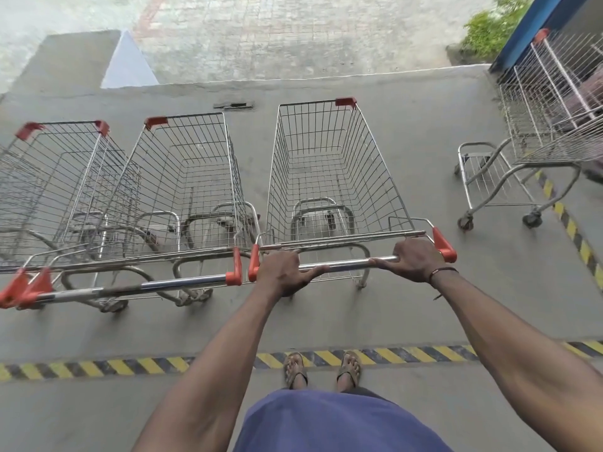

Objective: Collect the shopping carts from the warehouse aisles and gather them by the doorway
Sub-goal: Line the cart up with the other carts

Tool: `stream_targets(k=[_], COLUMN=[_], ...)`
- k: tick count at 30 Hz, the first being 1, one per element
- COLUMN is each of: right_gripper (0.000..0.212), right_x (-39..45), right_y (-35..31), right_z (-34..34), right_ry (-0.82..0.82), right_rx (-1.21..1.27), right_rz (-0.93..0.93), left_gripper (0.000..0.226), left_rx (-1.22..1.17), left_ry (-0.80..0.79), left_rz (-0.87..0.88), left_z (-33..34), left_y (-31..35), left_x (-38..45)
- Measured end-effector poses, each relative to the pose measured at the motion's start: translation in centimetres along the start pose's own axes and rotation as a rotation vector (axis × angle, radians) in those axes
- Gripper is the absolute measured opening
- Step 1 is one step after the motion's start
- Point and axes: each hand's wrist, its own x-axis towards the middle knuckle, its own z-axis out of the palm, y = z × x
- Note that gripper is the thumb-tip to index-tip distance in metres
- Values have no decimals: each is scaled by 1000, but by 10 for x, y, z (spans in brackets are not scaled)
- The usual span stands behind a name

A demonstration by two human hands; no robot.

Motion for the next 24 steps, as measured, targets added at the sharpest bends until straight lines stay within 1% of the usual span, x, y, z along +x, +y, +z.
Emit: stream_targets(k=[3,5,10,13,15,16,18,20,22,24], right_gripper=[96,97,97,94,87,79,65,65,68,64], right_x=[-1,-1,-3,-5,-6,-7,-13,-23,-37,-55], right_y=[-1,-1,-2,2,5,8,16,30,48,67], right_z=[-1,-1,2,0,-5,-8,-14,-21,-25,-28], right_ry=[-1,0,27,36,69,110,238,318,351,379], right_rx=[6,5,15,130,239,276,318,356,364,383], right_rz=[1,3,-6,-9,-9,-3,25,73,129,192], left_gripper=[84,84,104,109,106,102,94,82,69,63], left_rx=[1,6,-50,-106,-123,-129,-166,-200,-223,-252], left_ry=[1,0,-15,-27,-30,-22,42,125,192,237], left_rz=[-12,-12,-23,-5,11,24,70,154,239,297], left_z=[2,1,-3,-7,-12,-15,-21,-29,-38,-49], left_y=[0,0,1,2,4,6,15,33,60,94], left_x=[1,1,-3,-3,-4,-4,2,14,30,44])
